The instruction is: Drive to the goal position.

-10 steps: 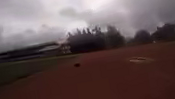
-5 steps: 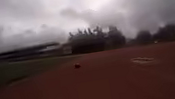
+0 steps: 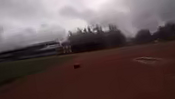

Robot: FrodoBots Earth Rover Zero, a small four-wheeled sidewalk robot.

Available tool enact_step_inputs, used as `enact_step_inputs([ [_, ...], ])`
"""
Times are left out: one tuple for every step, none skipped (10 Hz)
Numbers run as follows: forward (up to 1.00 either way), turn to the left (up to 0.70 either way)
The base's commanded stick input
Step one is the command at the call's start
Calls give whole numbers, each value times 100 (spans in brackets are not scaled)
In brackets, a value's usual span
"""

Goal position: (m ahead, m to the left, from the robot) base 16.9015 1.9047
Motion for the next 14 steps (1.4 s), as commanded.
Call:
enact_step_inputs([
  [70,-4],
  [70,0],
  [70,0],
  [70,-35],
  [70,-35],
  [70,-35],
  [70,-35],
  [70,-35],
  [70,-35],
  [70,0],
  [70,0],
  [70,0],
  [70,0],
  [70,0],
])
